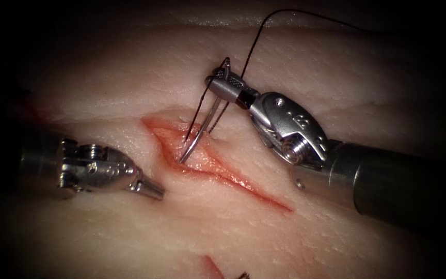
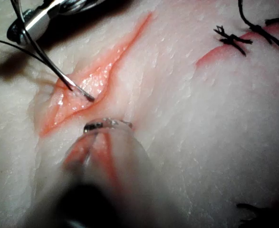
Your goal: Wound Closure
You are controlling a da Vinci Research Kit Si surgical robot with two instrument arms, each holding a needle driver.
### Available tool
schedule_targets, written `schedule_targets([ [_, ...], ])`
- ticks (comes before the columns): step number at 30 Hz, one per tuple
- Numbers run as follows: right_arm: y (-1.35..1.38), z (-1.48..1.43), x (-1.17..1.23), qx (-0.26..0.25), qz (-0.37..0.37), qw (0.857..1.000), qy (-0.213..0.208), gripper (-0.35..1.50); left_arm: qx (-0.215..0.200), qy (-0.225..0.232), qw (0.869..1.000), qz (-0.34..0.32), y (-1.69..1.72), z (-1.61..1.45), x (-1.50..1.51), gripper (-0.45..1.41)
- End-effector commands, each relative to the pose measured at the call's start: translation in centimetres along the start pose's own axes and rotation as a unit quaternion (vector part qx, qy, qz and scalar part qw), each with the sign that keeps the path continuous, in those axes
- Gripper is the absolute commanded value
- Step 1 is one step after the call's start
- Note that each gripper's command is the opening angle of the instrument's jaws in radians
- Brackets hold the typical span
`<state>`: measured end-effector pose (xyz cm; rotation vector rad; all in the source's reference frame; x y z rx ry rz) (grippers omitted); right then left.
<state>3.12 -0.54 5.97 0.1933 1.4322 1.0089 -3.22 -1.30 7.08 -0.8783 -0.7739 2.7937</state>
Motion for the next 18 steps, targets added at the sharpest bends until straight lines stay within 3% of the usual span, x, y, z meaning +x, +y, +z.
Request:
schedule_targets([
  [1, 0.0, 0.11, 0.02, 0.003, 0.013, 1.0, 0.001, -0.35, 0.001, 0.001, 1.0, 0.0, -0.03, 0.07, 0.02, -0.45],
  [10, -0.03, 0.16, -0.04, 0.018, 0.137, 0.99, -0.003, -0.35, 0.001, 0.002, 1.0, 0.002, -0.02, 0.07, 0.0, -0.45],
  [18, -0.08, 0.15, -0.15, 0.017, 0.141, 0.99, -0.022, -0.35, -0.002, 0.002, 1.0, 0.003, 0.01, 0.03, -0.06, -0.45],
])
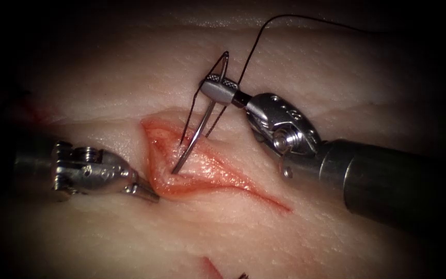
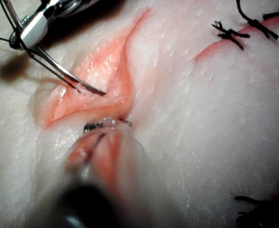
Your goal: Wound Closure
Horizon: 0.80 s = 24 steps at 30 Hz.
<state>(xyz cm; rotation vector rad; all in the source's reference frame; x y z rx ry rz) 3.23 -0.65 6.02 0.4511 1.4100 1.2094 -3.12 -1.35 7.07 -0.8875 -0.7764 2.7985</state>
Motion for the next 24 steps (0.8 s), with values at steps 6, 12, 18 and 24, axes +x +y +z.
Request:
schedule_targets([
  [6, -0.05, 0.08, -0.05, -0.008, -0.051, 0.999, -0.01, -0.35, -0.003, 0.0, 1.0, 0.0, 0.01, 0.04, -0.04, -0.45],
  [12, -0.13, 0.07, 0.0, -0.017, -0.096, 0.995, -0.008, -0.35, -0.004, 0.0, 1.0, -0.001, 0.04, 0.02, -0.07, -0.45],
  [18, -0.21, 0.11, 0.01, -0.021, -0.11, 0.994, -0.007, -0.35, -0.002, 0.0, 1.0, -0.002, 0.04, 0.04, -0.05, -0.45],
  [24, -0.29, 0.19, -0.12, -0.021, -0.112, 0.993, -0.013, -0.35, -0.001, 0.0, 1.0, -0.004, 0.04, 0.06, -0.03, -0.45],
])
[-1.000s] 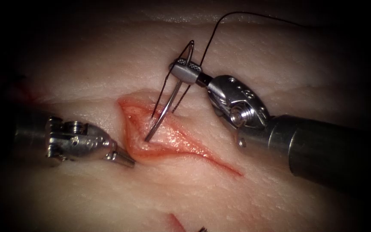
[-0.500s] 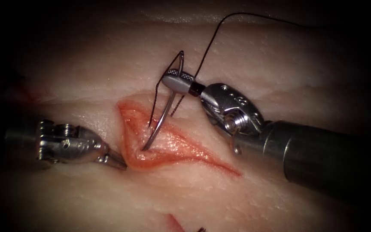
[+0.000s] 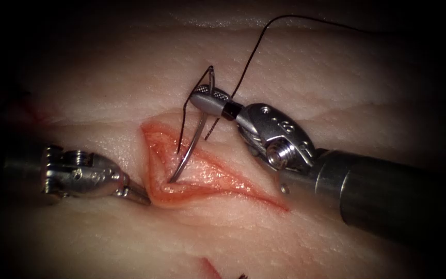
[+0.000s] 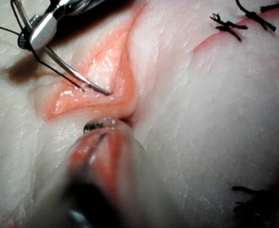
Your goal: Wound Closure
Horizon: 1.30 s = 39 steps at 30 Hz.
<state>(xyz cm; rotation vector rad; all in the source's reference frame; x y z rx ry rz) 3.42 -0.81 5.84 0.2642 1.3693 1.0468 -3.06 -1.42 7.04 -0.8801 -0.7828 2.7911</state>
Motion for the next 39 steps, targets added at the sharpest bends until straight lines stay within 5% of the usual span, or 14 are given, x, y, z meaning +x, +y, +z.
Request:
schedule_targets([
  [1, -0.04, 0.12, -0.04, 0.004, 0.0, 1.0, -0.002, -0.35, 0.0, 0.0, 1.0, 0.0, -0.04, 0.07, 0.02, -0.45],
  [19, -0.45, 0.07, -0.37, 0.039, 0.022, 0.998, -0.039, -0.35, -0.002, 0.002, 1.0, -0.002, -0.1, 0.07, 0.05, -0.45],
  [39, -0.53, 0.13, -0.64, 0.06, 0.081, 0.994, -0.052, -0.35, -0.003, 0.003, 1.0, -0.005, -0.13, 0.08, 0.09, -0.45],
])
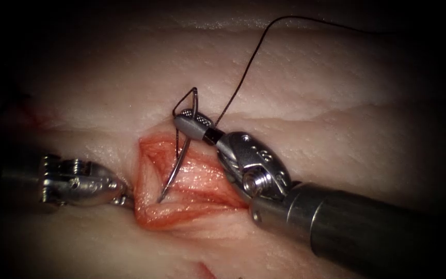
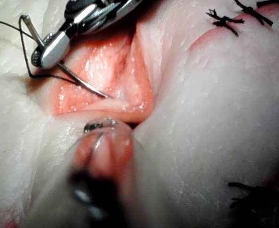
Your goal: Wound Closure
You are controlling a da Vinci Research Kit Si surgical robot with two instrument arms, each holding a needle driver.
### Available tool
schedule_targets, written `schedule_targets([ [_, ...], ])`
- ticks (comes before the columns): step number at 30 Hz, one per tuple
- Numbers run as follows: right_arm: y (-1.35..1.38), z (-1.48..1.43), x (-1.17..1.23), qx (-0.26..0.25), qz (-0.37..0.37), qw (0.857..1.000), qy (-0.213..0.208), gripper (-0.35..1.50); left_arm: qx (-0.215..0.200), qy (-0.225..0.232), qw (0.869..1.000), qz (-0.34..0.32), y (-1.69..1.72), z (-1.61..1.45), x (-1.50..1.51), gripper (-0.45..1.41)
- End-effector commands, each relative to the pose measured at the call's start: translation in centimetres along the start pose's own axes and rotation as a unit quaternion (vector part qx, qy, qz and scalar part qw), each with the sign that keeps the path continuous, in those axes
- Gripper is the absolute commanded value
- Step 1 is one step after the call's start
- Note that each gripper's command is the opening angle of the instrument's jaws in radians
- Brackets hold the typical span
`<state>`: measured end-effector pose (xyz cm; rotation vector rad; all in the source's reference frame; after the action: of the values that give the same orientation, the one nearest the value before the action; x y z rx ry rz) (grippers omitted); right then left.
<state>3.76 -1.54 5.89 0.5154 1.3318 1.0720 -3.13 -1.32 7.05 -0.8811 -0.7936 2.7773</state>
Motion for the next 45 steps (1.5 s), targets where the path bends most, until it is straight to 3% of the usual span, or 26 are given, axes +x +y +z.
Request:
schedule_targets([
  [1, 0.0, 0.11, -0.02, 0.002, 0.0, 1.0, 0.0, -0.35, 0.0, 0.0, 1.0, 0.0, -0.04, 0.08, 0.03, -0.45],
  [7, 0.03, 0.06, 0.12, 0.003, 0.007, 1.0, 0.002, -0.35, 0.0, 0.0, 1.0, 0.002, -0.02, 0.07, 0.01, -0.45],
  [18, 0.02, -0.08, 0.05, 0.016, 0.038, 0.999, 0.025, -0.35, -0.001, 0.0, 1.0, 0.001, -0.02, 0.09, 0.01, -0.45],
  [19, -0.03, -0.04, -0.05, 0.026, 0.083, 0.996, 0.03, -0.35, 0.0, 0.0, 1.0, 0.0, -0.03, 0.1, 0.03, -0.45],
  [24, -0.05, 0.04, -0.2, 0.044, 0.151, 0.987, 0.033, -0.35, -0.001, 0.001, 1.0, 0.0, -0.02, 0.1, 0.03, -0.45],
  [34, -0.04, 0.02, -0.15, 0.052, 0.185, 0.981, 0.029, -0.35, -0.002, 0.001, 1.0, 0.001, -0.03, 0.09, 0.02, -0.45],
  [45, -0.03, 0.03, -0.17, 0.073, 0.257, 0.963, 0.028, -0.35, -0.001, 0.001, 1.0, 0.0, -0.04, 0.1, 0.03, -0.45],
])
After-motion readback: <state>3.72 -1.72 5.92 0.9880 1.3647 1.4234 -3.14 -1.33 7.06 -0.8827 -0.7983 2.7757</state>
